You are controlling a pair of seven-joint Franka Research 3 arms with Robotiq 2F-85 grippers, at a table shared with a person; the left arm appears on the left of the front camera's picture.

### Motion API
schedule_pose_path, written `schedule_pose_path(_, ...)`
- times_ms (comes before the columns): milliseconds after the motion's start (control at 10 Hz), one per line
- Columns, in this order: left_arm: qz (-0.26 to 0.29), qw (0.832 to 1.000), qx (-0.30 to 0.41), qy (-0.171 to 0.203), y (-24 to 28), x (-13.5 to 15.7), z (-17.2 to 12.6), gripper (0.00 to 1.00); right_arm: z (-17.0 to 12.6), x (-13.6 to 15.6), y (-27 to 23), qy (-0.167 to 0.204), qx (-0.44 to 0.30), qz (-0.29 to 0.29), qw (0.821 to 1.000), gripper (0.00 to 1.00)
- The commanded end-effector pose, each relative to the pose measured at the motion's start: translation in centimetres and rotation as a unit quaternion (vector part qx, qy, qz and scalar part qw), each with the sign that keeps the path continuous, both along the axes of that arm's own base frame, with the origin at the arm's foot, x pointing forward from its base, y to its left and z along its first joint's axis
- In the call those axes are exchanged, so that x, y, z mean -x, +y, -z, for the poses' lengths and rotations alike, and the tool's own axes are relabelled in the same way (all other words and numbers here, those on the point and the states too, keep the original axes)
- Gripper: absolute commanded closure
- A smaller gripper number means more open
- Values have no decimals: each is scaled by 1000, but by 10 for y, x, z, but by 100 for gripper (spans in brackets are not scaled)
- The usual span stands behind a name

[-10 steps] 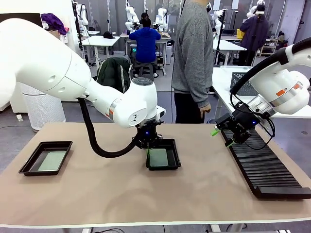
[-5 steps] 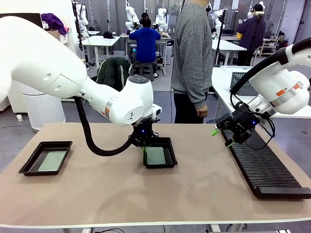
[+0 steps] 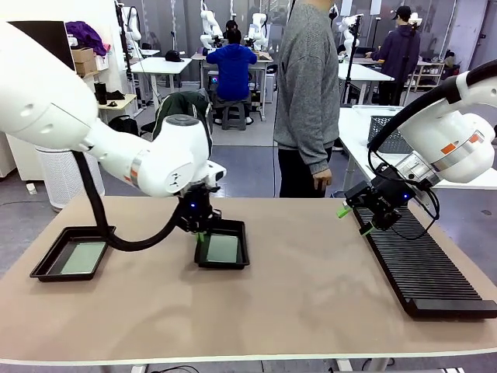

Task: Inspect and transfer BCBs to ESD trays.
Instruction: Pick up the ESD tray and place it on the left side of the table.

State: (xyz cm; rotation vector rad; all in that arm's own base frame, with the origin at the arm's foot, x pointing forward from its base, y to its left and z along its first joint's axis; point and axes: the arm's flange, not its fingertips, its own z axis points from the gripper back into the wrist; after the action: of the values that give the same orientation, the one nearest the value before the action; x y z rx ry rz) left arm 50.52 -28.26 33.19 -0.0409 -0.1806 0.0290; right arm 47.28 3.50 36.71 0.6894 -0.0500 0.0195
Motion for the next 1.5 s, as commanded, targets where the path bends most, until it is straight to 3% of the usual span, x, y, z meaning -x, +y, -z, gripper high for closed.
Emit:
schedule_pose_path(0,6,1000,21,-2,33,7,-6,97,1,0,0,-2,2,3,1000,0)
schedule_pose_path(800,29,999,38,13,171,10,-8,97,1,0,0,-2,2,3,1000,0)
schedule_pose_path(1400,36,999,26,27,201,11,2,97,1,0,0,-2,2,3,1000,0)
